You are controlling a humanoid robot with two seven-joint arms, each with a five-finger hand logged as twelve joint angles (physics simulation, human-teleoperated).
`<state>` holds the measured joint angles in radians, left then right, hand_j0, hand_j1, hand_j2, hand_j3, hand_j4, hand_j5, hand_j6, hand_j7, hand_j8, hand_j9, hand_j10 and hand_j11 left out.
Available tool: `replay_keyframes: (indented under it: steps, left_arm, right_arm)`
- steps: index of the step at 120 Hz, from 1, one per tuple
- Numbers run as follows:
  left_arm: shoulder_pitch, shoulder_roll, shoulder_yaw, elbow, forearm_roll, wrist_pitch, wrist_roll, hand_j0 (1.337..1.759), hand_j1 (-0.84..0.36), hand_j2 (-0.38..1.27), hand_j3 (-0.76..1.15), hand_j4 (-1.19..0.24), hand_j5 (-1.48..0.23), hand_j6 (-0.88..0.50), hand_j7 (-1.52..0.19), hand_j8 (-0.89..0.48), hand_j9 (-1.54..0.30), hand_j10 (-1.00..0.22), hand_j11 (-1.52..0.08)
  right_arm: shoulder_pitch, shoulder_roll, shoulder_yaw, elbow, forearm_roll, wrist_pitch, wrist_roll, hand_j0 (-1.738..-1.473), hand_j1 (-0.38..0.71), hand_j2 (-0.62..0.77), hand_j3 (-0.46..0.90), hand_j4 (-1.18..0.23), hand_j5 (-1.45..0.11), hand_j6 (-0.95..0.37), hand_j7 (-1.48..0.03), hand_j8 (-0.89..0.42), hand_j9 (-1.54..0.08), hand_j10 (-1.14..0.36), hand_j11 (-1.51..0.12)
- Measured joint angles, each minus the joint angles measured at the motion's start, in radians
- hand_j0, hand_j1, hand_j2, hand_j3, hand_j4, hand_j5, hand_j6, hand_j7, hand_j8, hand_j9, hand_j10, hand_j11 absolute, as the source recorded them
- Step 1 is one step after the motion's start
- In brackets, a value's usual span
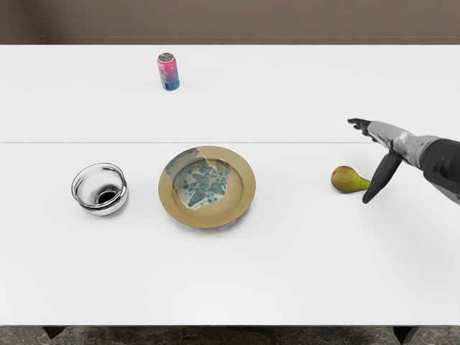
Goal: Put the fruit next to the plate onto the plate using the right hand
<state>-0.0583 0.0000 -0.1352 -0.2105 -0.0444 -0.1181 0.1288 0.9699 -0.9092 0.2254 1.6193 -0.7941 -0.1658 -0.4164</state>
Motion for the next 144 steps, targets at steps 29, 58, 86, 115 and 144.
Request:
replay_keyframes:
  steps: [29,58,86,115,144]
  left_arm:
    - [0.000,0.000,0.000,0.000,0.000,0.000,0.000,1.658,0.35,0.00,0.00,0.00,0.00,0.00,0.00,0.00,0.00,0.00,0.00]
    - [0.000,0.000,0.000,0.000,0.000,0.000,0.000,1.658,0.35,0.00,0.00,0.00,0.00,0.00,0.00,0.00,0.00,0.00,0.00]
    - [0.000,0.000,0.000,0.000,0.000,0.000,0.000,1.658,0.35,0.00,0.00,0.00,0.00,0.00,0.00,0.00,0.00,0.00,0.00]
    - [0.000,0.000,0.000,0.000,0.000,0.000,0.000,1.658,0.35,0.00,0.00,0.00,0.00,0.00,0.00,0.00,0.00,0.00,0.00]
    - [0.000,0.000,0.000,0.000,0.000,0.000,0.000,1.658,0.35,0.00,0.00,0.00,0.00,0.00,0.00,0.00,0.00,0.00,0.00]
  right_arm:
    - [-0.072,0.035,-0.008,0.014,-0.064,-0.115,0.004,-1.658,-0.25,-0.01,0.00,-0.09,-0.11,-0.09,-0.11,-0.09,-0.11,-0.09,-0.11]
    - [-0.129,0.058,-0.010,0.030,-0.136,-0.228,0.018,-1.658,-0.09,-0.04,0.00,-0.22,-0.28,-0.23,-0.28,-0.22,-0.28,-0.22,-0.28]
    - [-0.173,0.073,-0.011,0.027,-0.157,-0.337,0.031,-1.658,-0.01,-0.05,0.00,-0.29,-0.37,-0.29,-0.37,-0.29,-0.37,-0.29,-0.37]
    - [-0.197,0.115,-0.023,0.011,-0.180,-0.395,0.042,-1.658,0.02,-0.06,0.00,-0.31,-0.40,-0.31,-0.40,-0.31,-0.40,-0.31,-0.40]
    - [-0.200,0.152,-0.030,-0.012,-0.183,-0.409,0.048,-1.658,0.05,-0.06,0.00,-0.33,-0.43,-0.34,-0.43,-0.33,-0.43,-0.33,-0.43]
